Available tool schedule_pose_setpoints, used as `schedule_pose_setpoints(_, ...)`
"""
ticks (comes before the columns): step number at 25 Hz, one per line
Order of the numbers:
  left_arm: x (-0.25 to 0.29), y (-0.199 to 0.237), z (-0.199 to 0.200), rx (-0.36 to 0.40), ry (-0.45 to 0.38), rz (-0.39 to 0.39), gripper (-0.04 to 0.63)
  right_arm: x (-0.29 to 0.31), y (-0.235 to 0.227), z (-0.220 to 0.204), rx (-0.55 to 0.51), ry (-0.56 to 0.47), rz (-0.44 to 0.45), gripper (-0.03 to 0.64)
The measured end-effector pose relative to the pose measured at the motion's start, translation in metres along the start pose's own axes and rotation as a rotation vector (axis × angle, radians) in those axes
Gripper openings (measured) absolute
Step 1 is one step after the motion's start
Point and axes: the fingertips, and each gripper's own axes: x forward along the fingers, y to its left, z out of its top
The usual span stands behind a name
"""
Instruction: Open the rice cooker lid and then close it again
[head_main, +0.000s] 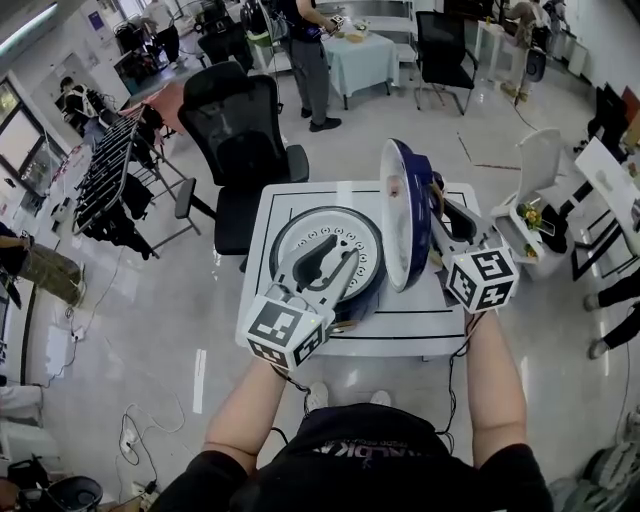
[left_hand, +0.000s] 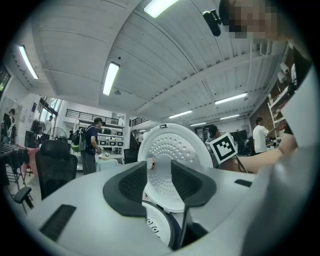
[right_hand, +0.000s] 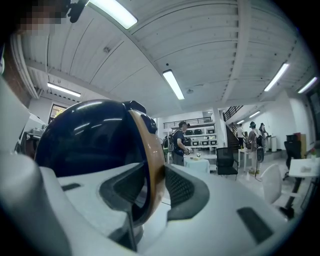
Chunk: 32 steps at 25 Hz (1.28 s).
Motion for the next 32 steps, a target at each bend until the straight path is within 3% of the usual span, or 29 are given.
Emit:
schedule_pose_setpoints(14,0.002,-0.026,-0.001,-0.022,-0.016,0.041,0.164,-0.045,0.005,0.012,0.018,-0.058,0.094,0.16)
schedule_pose_setpoints(20,-0.004,-0.039,0.007,-0.028,-0.038,0.064,0.222,-0.076,0.013,0.028,0.016,-0.105,0.127,0.184)
schedule_pose_setpoints(32,-0.019,-0.066,0.015,-0.015,-0.054,0.098,0.236,-0.107,0.017,0.042,0.012,-0.16,0.16,0.184)
